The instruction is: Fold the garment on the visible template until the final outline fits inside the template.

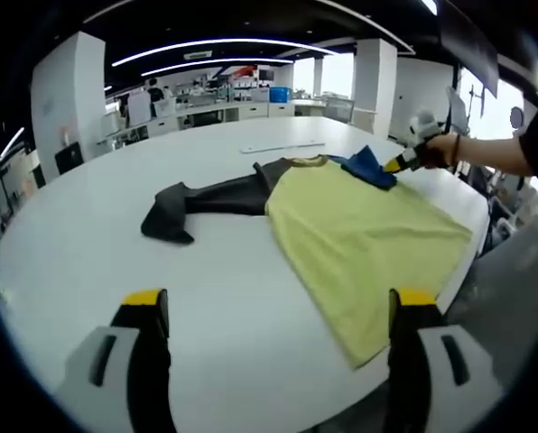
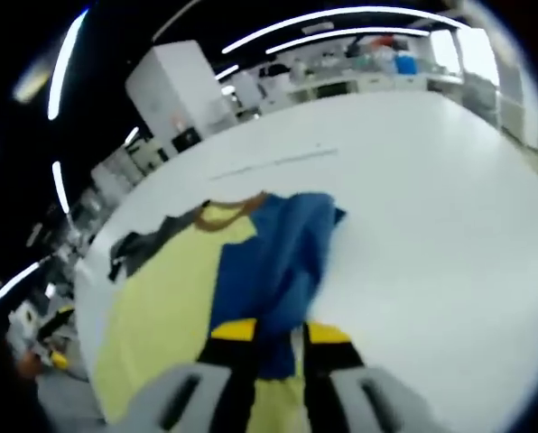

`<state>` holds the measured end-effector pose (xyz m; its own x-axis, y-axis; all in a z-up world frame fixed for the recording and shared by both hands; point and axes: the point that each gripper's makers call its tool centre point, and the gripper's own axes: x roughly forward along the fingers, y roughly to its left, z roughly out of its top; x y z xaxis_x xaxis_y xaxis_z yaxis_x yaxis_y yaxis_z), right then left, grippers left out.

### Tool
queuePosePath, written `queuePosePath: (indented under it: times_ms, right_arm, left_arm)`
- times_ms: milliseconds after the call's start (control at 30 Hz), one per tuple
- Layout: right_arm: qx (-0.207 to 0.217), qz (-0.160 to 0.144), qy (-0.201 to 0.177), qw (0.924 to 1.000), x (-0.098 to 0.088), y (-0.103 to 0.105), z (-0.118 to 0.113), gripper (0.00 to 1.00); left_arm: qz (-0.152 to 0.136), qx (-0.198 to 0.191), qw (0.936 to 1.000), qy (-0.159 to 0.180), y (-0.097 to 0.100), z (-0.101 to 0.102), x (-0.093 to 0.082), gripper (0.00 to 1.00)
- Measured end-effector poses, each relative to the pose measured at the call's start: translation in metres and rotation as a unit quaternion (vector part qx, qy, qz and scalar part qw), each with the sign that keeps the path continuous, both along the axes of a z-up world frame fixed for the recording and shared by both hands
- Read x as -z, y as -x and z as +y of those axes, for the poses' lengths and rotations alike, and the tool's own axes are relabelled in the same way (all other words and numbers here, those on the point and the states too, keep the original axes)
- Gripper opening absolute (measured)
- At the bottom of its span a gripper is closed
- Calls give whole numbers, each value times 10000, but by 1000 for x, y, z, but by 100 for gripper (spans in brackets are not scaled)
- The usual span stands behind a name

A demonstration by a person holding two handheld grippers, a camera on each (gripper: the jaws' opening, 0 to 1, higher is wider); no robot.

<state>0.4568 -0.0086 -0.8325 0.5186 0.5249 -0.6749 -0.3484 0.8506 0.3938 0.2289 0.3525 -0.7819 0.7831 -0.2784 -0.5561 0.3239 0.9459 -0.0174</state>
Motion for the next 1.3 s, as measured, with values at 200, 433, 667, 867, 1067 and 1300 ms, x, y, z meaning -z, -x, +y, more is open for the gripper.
queuePosePath:
  times_ms: [200, 433, 667, 867, 1067, 1300]
  right_arm:
    - [232, -98, -157, 9996, -6, -4, -1, 6]
    - [236, -513, -88, 9984, -24, -5, 5, 1]
    - [-108, -995, 134, 9949, -39, -15, 15, 0]
    - [-682, -1328, 432, 9878, -53, -10, 38, 0]
    - [-1330, -1620, 643, 9757, -55, -6, 65, 0]
    - [-2039, -1654, 710, 9623, -43, 22, 105, 0]
  left_arm:
    - [16, 55, 10000, -78, 0, 7, 5, 99]
    - [-7, 77, 10000, -57, -2, 11, 7, 99]
    - [-22, 93, 9999, -36, -1, 8, 7, 99]
    - [-71, 93, 9999, 7, -1, 5, 3, 99]
    - [-78, 72, 9999, 35, 0, 0, 1, 99]
    - [-98, 71, 9999, 50, -1, 6, 3, 99]
